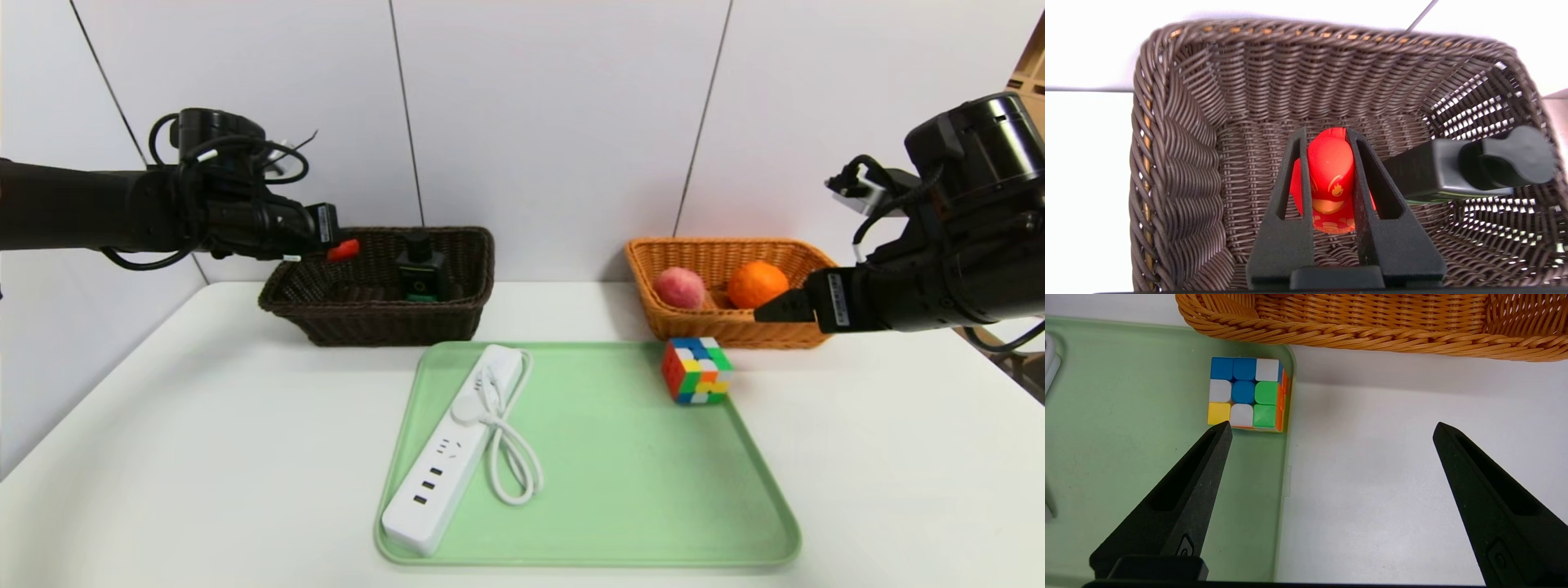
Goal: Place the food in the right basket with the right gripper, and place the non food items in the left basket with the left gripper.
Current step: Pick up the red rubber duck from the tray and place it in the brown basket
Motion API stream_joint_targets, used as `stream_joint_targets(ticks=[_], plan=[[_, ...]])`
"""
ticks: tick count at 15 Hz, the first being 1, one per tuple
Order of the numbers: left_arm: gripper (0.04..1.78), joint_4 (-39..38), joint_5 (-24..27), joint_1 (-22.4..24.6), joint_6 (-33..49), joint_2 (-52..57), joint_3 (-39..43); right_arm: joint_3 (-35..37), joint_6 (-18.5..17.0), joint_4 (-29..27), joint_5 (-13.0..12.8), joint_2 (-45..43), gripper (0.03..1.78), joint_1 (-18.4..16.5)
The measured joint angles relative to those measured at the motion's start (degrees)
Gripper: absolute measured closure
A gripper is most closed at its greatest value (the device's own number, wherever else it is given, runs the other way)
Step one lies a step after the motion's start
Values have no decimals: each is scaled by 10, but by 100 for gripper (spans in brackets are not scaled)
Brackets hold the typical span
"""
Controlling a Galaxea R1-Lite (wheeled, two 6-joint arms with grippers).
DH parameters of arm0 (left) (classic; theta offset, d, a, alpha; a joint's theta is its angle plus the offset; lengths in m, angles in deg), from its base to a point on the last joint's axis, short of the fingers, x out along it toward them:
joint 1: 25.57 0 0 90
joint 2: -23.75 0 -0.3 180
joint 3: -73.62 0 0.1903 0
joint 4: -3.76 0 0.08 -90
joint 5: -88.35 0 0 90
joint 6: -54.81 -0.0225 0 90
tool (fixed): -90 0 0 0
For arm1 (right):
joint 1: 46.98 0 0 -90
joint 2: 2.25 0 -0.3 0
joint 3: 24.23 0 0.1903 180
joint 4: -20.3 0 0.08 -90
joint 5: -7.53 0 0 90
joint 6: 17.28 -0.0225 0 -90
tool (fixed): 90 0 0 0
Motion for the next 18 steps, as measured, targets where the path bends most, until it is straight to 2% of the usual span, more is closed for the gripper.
stream_joint_targets(ticks=[9, 15, 18], plan=[[150, 0, 0, 0, -6, -35, -3, 1, -2, 0, 0, -4, 11, 0], [151, -14, 0, 0, -5, -21, -9, 3, -3, -1, 0, -8, 11, 0], [107, -14, -1, -1, -6, -18, -7, 3, -3, -1, 1, -9, 11, 0]])
